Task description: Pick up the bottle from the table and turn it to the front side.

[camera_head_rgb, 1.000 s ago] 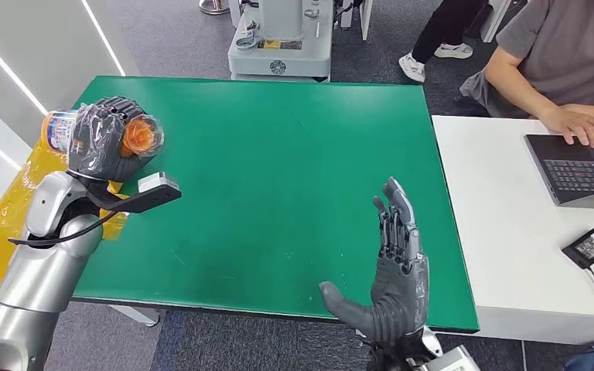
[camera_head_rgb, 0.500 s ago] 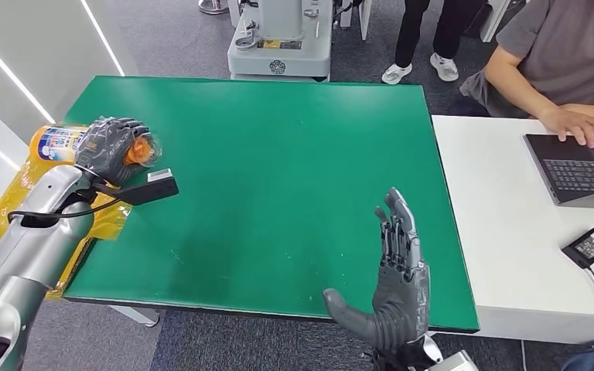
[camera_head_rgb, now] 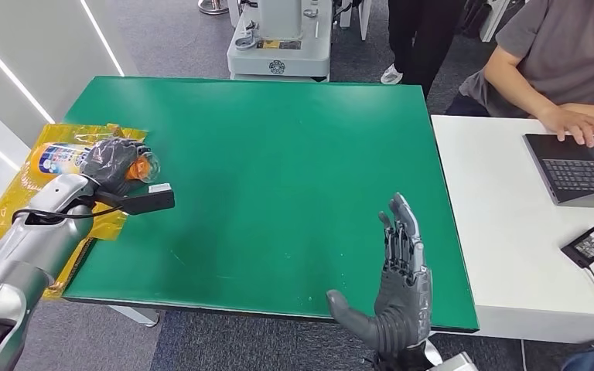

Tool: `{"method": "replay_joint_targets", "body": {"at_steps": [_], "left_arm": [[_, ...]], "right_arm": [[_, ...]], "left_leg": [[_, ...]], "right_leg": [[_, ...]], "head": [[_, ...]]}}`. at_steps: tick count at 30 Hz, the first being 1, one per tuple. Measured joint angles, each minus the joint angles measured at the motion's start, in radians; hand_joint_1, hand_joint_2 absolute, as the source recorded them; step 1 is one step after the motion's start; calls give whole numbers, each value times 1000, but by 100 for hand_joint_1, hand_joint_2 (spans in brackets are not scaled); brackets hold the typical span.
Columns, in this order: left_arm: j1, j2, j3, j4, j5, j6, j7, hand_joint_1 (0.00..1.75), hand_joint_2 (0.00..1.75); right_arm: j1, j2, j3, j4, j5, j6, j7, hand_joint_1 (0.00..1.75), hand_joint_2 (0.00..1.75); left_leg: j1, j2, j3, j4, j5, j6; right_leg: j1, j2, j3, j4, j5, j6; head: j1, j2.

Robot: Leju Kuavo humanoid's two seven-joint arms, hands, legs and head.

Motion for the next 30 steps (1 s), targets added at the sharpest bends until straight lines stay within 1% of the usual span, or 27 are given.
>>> {"method": "replay_joint_targets", "body": {"at_steps": [3, 6, 11, 18, 30], "left_arm": [[-12, -1, -21, 63, -31, -16, 15, 175, 175], [-18, 0, -47, 115, -69, -33, 48, 175, 175], [0, 8, -78, 174, -92, -22, 69, 175, 175], [33, 4, -97, 210, -122, 17, 77, 175, 175], [52, -30, -116, 229, -171, 81, 85, 175, 175]], "right_arm": [[4, 4, -1, 0, 0, -1, 2, 0, 175], [4, 7, -1, 0, 0, 1, 6, 0, 175], [2, 9, 1, 0, 2, 4, 11, 0, 175], [-18, 14, 10, 1, 14, 6, 18, 0, 175], [-47, 14, 30, 0, 16, -13, 20, 0, 175]], "left_leg": [[0, 0, 0, 0, 0, 0], [0, 0, 0, 0, 0, 0], [0, 0, -1, 0, 0, 0], [0, -1, -1, 0, 0, 0], [0, -1, -1, 0, 0, 0]], "right_leg": [[0, 0, 0, 0, 0, 0], [0, 0, 0, 0, 0, 0], [0, 0, 0, 0, 0, 0], [0, -1, 0, 0, 0, 0], [0, -1, 0, 0, 0, 0]], "head": [[0, 0], [0, 0], [0, 0], [0, 0], [0, 0]]}}
